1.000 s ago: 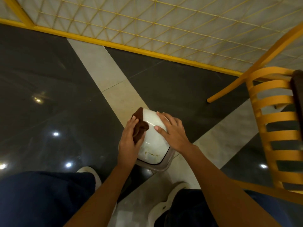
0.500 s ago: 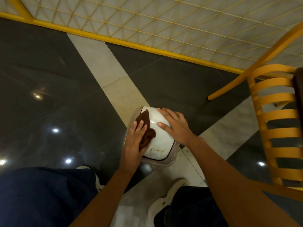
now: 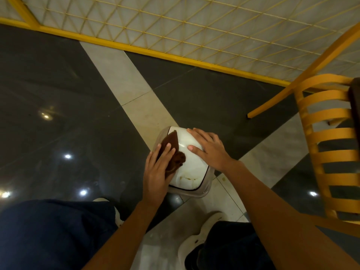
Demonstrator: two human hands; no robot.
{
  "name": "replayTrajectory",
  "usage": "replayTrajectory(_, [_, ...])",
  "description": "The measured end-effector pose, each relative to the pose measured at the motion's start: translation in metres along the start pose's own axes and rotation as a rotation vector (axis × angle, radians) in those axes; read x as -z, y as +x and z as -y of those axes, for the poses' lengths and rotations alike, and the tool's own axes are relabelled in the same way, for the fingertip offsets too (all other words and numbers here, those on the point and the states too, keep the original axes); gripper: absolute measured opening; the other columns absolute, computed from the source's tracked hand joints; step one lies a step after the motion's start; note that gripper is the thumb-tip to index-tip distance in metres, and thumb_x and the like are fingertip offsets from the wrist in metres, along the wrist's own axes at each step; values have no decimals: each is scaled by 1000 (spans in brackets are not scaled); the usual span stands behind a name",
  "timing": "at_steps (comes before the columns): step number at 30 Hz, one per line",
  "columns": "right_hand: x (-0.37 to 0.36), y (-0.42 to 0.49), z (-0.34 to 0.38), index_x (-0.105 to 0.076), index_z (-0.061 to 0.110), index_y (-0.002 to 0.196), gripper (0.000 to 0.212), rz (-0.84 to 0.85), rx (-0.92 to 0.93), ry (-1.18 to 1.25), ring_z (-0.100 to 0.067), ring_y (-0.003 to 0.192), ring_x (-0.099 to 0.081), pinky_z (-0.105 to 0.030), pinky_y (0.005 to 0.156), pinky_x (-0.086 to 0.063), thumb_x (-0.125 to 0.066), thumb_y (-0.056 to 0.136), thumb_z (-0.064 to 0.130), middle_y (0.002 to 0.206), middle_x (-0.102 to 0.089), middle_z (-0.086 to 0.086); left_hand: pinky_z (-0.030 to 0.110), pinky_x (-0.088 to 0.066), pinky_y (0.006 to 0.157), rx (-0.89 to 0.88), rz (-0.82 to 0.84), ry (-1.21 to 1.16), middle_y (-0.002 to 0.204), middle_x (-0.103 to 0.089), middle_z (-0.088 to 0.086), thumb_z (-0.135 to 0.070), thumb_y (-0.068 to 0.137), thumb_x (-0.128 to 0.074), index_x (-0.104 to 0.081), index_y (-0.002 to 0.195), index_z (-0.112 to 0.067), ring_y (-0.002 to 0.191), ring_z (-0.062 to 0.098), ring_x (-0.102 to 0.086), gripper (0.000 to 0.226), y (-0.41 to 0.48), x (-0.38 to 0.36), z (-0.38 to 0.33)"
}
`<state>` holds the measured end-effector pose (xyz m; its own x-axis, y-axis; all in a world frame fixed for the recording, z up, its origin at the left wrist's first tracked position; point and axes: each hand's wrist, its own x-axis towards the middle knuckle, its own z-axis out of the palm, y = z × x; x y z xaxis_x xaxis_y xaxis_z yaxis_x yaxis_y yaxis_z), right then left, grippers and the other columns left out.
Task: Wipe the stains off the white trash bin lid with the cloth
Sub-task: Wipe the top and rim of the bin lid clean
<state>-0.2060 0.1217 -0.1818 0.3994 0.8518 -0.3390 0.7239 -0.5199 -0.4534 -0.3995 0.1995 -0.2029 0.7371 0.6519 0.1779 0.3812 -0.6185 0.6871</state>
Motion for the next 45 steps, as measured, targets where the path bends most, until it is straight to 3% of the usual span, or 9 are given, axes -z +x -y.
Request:
replayTrajectory(3, [-1,-1,1,-12,43,144,62,2,3,6,-24,135,-19,-46,112,-17,-21,86,62,153,-18,9,44,-15,112,-46,-23,17,141,-41,-7,-38,82,-52,-43,131,-24,136,20,-27,51,-2,4,3])
replayTrajectory(8, [2,0,1,-11,42,145,58,10,12,7,-26,135,-18,-47,113,-17,-26,91,58,154,-17,9,33,-7,115,82,-27,54,137,-48,-1,-34,80,-58,-53,125,-22,137,18,-26,47,39,-1,-13])
replayTrajectory(14, [2,-2,0,-12,43,144,61,27,-1,24,-26,135,-17,-47,112,-18,-21,87,62,154,-17,10,47,-39,102,-41,84,-68,129,-55,1,-22,72,-70,-56,122,-14,123,11,-37,52,10,2,-22])
replayTrajectory(18, [2,-1,3,-13,43,144,62,18,-5,36,-25,135,-17,-46,112,-17,-19,86,62,153,-18,10,34,-43,93,-95,68,-64,124,-55,-7,-25,75,-62,-55,120,-19,115,11,-40,46,8,19,-8])
replayTrajectory(24, [2,-2,2,-13,44,144,60,13,-6,31,-26,135,-18,-47,112,-19,-20,87,61,153,-17,9,27,-29,102,166,57,-143,127,-51,5,-13,73,-73,-57,119,-13,117,10,-37,49,8,-10,-39])
replayTrajectory(29, [2,-3,2,-12,43,145,53,16,-7,26,-25,136,-15,-46,113,-15,-28,95,54,154,-16,10,26,-29,107,-61,144,-110,127,-36,-2,-15,68,-77,-55,119,-16,120,12,-33,56,-8,-6,-23])
replayTrajectory(32, [2,-3,2,-12,43,144,57,14,0,38,-25,135,-16,-46,112,-16,-24,91,60,153,-17,10,35,-35,103,-4,24,-85,132,-33,-3,-11,69,-77,-51,122,-21,124,15,-30,59,0,6,-9])
replayTrajectory(35, [1,-1,2,-12,44,144,58,7,-2,34,-25,135,-18,-46,112,-19,-23,90,61,153,-18,10,37,-28,107,36,-37,-102,140,-40,-1,-25,79,-62,-50,128,-14,130,13,-28,52,10,-4,-16])
replayTrajectory(45, [0,-2,3,-12,44,144,53,0,-14,25,-24,135,-17,-45,112,-17,-27,95,55,153,-18,11,36,-15,115,-264,143,8,144,-37,2,-38,89,-46,-30,139,-12,138,15,-25,59,-6,-11,6])
